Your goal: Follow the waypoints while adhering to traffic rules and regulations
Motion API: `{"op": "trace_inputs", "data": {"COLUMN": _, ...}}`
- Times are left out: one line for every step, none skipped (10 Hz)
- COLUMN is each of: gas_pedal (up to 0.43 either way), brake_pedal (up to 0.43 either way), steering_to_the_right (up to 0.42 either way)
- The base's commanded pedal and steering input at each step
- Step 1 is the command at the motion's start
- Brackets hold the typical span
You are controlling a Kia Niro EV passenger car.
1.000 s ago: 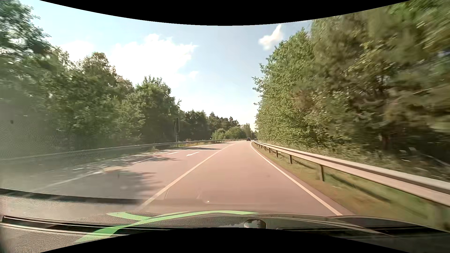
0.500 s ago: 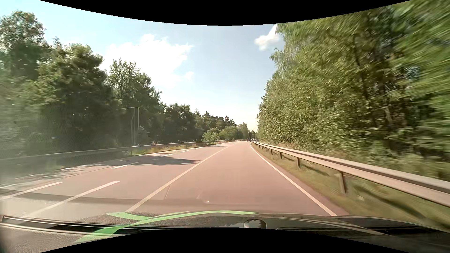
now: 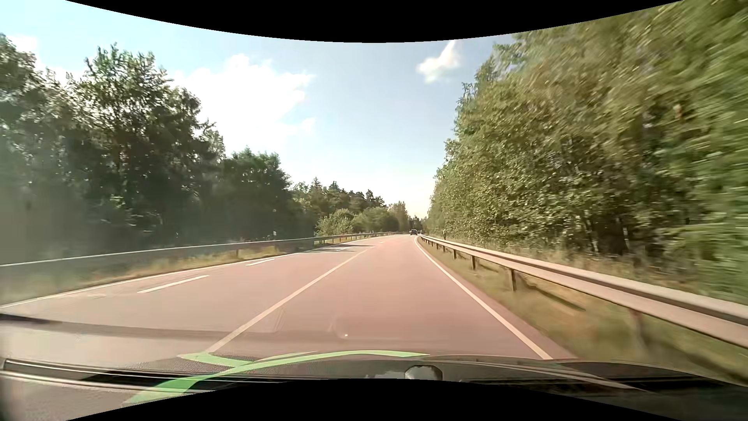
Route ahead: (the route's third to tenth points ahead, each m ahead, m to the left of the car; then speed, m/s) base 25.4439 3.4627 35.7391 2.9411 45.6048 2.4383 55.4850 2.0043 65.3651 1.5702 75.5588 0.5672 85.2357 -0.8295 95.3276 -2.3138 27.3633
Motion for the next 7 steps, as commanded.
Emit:
{"op": "trace_inputs", "data": {"gas_pedal": 0.24, "brake_pedal": 0.0, "steering_to_the_right": 0.006}}
{"op": "trace_inputs", "data": {"gas_pedal": 0.24, "brake_pedal": 0.0, "steering_to_the_right": 0.006}}
{"op": "trace_inputs", "data": {"gas_pedal": 0.24, "brake_pedal": 0.0, "steering_to_the_right": 0.006}}
{"op": "trace_inputs", "data": {"gas_pedal": 0.24, "brake_pedal": 0.0, "steering_to_the_right": 0.006}}
{"op": "trace_inputs", "data": {"gas_pedal": 0.248, "brake_pedal": 0.0, "steering_to_the_right": 0.006}}
{"op": "trace_inputs", "data": {"gas_pedal": 0.26, "brake_pedal": 0.0, "steering_to_the_right": 0.006}}
{"op": "trace_inputs", "data": {"gas_pedal": 0.26, "brake_pedal": 0.0, "steering_to_the_right": 0.006}}
